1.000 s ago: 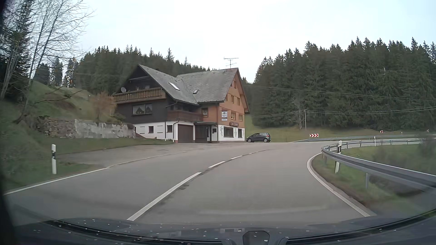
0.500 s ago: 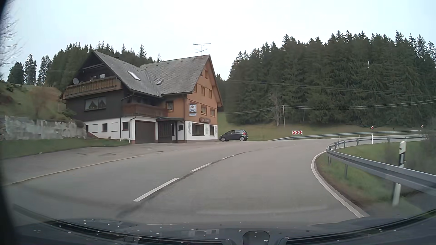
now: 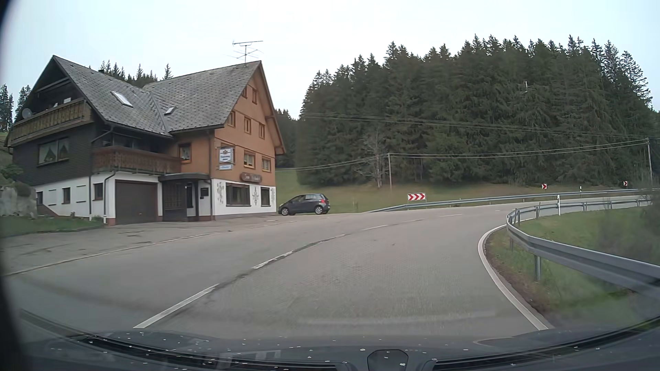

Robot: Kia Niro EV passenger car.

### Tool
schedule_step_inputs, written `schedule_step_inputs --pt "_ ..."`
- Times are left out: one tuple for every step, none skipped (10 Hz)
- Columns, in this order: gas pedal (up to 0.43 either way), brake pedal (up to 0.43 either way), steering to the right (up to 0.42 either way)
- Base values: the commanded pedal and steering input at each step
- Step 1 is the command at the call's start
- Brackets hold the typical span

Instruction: Follow the waypoints while adhering to traffic rules and regulations

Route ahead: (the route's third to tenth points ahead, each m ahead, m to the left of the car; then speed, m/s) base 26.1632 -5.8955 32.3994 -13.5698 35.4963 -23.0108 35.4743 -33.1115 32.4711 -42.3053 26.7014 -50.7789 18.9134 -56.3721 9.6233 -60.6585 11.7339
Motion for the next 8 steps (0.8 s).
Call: schedule_step_inputs --pt "0.047 0.000 0.098" --pt "0.067 0.000 0.101" --pt "0.067 0.000 0.103" --pt "0.087 0.000 0.110" --pt "0.087 0.000 0.115" --pt "0.098 0.000 0.118" --pt "0.110 0.000 0.123" --pt "0.110 0.000 0.129"
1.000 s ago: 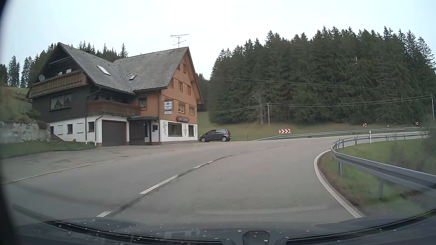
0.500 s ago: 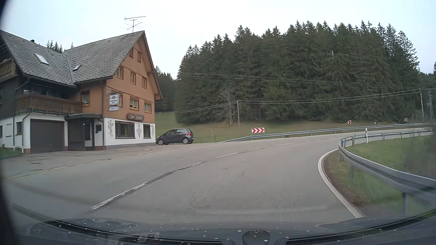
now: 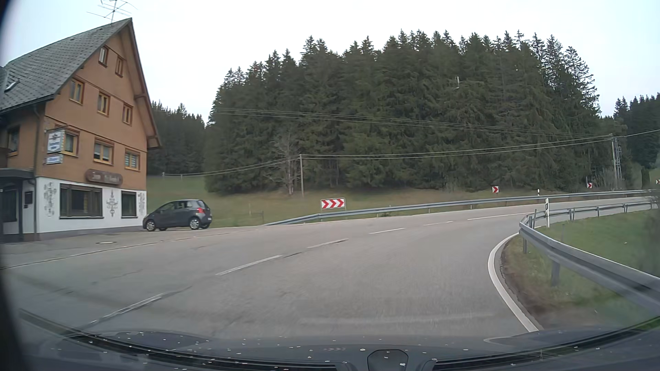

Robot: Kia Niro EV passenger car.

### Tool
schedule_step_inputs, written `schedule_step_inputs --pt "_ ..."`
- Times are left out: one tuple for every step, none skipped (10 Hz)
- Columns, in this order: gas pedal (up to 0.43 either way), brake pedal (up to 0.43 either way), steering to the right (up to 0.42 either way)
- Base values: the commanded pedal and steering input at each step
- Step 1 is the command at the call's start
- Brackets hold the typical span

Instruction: Follow the waypoints while adhering to traffic rules and regulations

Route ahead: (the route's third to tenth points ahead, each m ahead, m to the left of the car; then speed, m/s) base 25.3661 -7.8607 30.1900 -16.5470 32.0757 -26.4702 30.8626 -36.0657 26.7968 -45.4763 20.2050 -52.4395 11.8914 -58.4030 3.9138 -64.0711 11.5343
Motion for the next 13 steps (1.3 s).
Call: schedule_step_inputs --pt "0.098 0.000 0.134" --pt "0.098 0.000 0.137" --pt "0.098 0.000 0.137" --pt "0.098 0.000 0.137" --pt "0.098 0.000 0.137" --pt "0.098 0.000 0.138" --pt "0.098 0.000 0.140" --pt "0.098 0.000 0.147" --pt "0.098 0.000 0.152" --pt "0.087 0.000 0.160" --pt "0.067 0.000 0.169" --pt "0.059 0.000 0.174" --pt "0.047 0.000 0.179"
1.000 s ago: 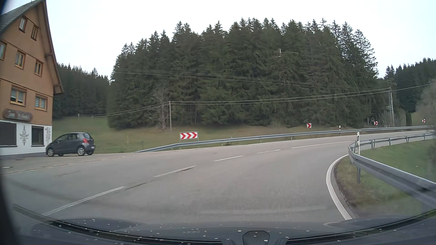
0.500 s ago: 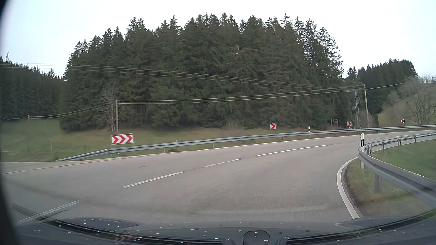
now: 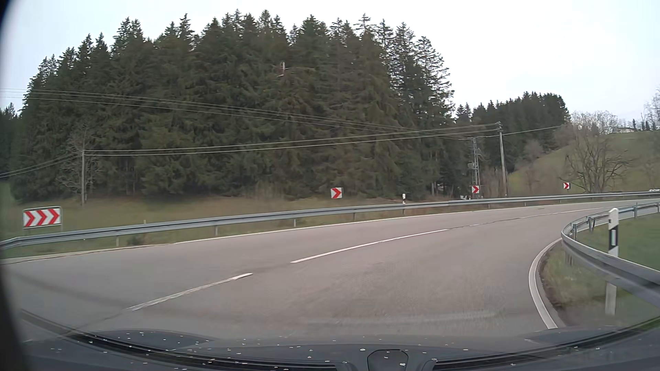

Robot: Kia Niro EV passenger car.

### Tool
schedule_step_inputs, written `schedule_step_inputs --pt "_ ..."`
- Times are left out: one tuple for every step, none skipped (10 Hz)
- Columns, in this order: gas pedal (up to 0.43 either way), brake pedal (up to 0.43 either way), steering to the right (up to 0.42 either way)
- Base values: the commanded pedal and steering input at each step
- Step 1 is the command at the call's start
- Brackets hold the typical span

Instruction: Follow the waypoints while adhering to traffic rules and regulations

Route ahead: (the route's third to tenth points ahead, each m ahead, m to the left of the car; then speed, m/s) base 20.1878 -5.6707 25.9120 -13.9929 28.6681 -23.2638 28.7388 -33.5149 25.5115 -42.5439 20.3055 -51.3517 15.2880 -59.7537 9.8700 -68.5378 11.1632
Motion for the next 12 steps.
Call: schedule_step_inputs --pt "0.047 0.000 0.181" --pt "0.047 0.000 0.181" --pt "0.047 0.000 0.181" --pt "0.047 0.000 0.182" --pt "0.047 0.000 0.184" --pt "0.047 0.000 0.184" --pt "0.047 0.000 0.186" --pt "0.059 0.000 0.188" --pt "0.098 0.000 0.193" --pt "0.098 0.000 0.196" --pt "0.110 0.000 0.196" --pt "0.130 0.000 0.198"
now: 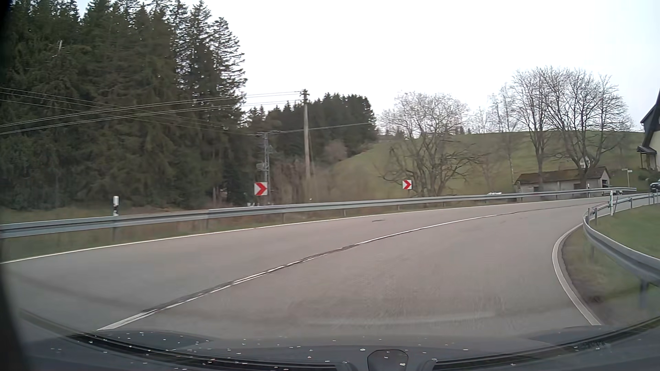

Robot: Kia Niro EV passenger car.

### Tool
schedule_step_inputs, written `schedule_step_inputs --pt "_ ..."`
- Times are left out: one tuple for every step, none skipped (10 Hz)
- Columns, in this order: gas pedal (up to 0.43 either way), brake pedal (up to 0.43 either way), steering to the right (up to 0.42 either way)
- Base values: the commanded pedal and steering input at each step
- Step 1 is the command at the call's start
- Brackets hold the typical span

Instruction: Follow the waypoints while adhering to traffic rules and regulations

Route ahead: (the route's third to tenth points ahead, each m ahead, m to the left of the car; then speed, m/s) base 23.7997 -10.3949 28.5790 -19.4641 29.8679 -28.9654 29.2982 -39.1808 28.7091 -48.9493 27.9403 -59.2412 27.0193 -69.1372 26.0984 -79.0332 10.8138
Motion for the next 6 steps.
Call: schedule_step_inputs --pt "0.130 0.000 0.199" --pt "0.157 0.000 0.200" --pt "0.169 0.000 0.200" --pt "0.169 0.000 0.200" --pt "0.169 0.000 0.200" --pt "0.169 0.000 0.199"
